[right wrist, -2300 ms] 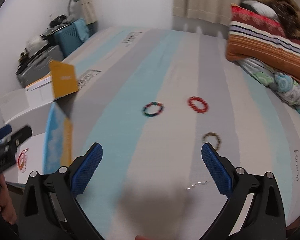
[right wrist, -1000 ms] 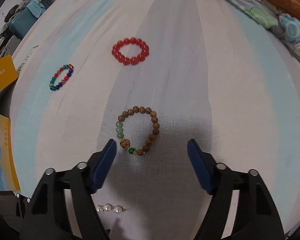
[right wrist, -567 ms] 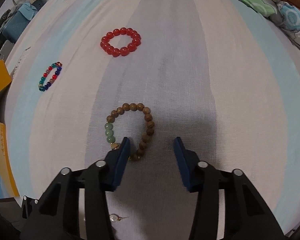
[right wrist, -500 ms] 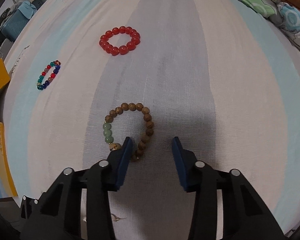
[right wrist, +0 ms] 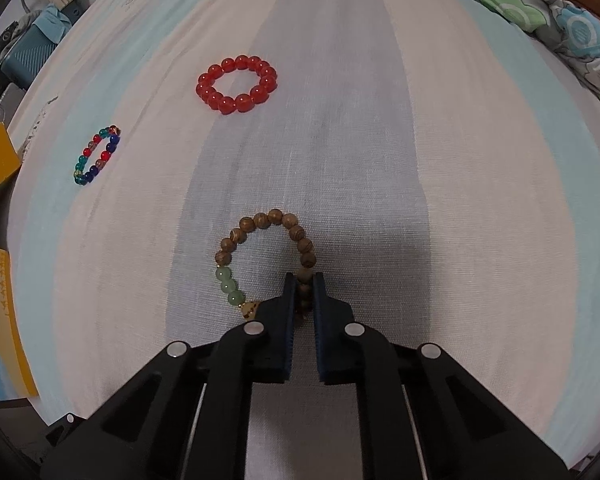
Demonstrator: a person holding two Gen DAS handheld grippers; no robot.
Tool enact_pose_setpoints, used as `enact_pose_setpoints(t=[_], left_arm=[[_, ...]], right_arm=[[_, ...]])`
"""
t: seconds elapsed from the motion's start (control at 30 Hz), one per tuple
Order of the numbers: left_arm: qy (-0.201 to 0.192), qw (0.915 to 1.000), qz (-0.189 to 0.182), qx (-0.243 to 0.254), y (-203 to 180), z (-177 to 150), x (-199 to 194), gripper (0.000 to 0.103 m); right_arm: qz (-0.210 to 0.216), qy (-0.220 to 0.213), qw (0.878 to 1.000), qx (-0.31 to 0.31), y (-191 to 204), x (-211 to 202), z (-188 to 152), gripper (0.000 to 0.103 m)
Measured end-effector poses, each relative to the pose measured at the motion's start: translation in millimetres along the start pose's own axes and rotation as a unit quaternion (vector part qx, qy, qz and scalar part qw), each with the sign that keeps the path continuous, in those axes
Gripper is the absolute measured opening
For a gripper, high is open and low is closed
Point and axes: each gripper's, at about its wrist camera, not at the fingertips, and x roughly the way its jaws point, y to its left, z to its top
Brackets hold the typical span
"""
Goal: Organize jewelry
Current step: 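Grasp the white pearl strand with the left tool while the right tool grasps the wooden-green bead bracelet, then carry the pearl strand and wooden bead bracelet over the box with both tools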
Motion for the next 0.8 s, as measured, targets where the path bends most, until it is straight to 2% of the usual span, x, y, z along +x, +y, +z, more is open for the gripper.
enact_pose_setpoints(t=[0.13,0.37,0.8], left_arm=[[-0.005,0.9999,-0.009,-0.009,4.6,1.2,-11.3,0.01],[-0.017,0.9994,-0.005,-0.028,18.1,6.6,-36.2,0.01],[-0.067,0.9962,0.02,-0.052,50.8,17.1,-110.4,0.01]], right_arm=[[0.001,-0.011,1.0,-0.001,2.1,-8.7,2.3,0.008],[0.007,-0.035,0.999,-0.006,10.4,-30.7,5.1,0.008],[0.004,-0.075,0.997,-0.029,28.3,-66.3,-0.3,0.008]])
